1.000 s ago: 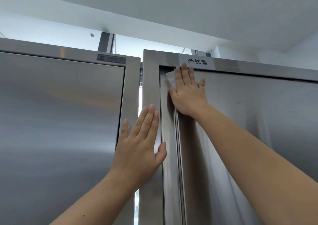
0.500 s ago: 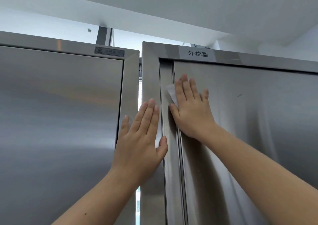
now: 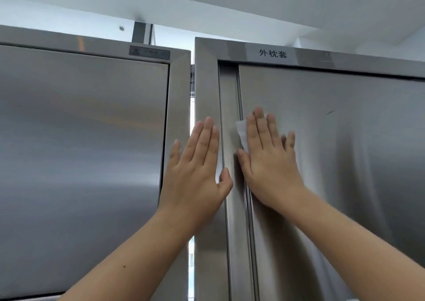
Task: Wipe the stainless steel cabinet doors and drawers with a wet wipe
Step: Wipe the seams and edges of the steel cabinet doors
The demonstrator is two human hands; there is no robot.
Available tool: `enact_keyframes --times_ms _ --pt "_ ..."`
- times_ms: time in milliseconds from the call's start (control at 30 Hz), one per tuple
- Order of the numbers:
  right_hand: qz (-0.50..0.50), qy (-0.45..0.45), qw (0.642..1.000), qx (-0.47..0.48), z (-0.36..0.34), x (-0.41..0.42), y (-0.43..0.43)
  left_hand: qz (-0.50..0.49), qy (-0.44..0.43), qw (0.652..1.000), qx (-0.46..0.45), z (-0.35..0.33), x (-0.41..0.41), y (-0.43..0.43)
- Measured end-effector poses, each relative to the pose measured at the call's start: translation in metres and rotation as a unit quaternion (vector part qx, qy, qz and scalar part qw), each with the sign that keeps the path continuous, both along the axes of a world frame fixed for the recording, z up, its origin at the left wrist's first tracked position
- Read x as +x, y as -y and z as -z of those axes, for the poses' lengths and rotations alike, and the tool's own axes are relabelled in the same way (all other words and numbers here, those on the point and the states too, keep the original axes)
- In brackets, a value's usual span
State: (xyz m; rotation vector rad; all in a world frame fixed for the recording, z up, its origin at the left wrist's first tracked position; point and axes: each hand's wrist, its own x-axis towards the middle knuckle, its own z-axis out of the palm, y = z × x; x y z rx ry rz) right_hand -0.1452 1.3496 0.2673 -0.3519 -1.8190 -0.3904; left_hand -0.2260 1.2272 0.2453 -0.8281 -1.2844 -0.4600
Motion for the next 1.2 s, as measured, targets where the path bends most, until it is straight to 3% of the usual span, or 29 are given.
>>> enact_keyframes --times_ms 367,667,967,1200 --pt "0.022 -0.01 0.999 -0.047 -0.077 -0.011 0.012 -0.022 0.0 1.0 -0.009 0.017 0.004 -0.001" --pt "-0.036 0.01 0.999 0.011 0.054 0.0 0.005 -0.002 0.044 0.999 -0.011 0.055 0.008 -0.005" --pt "-0.011 0.008 1.0 -0.017 0.01 0.0 0.006 0.0 0.051 0.998 -0.029 0.073 0.007 -0.002" --pt "-0.09 0.021 0.996 0.003 0.11 0.007 0.004 0.012 0.064 0.997 -0.034 0.099 0.01 -0.003"
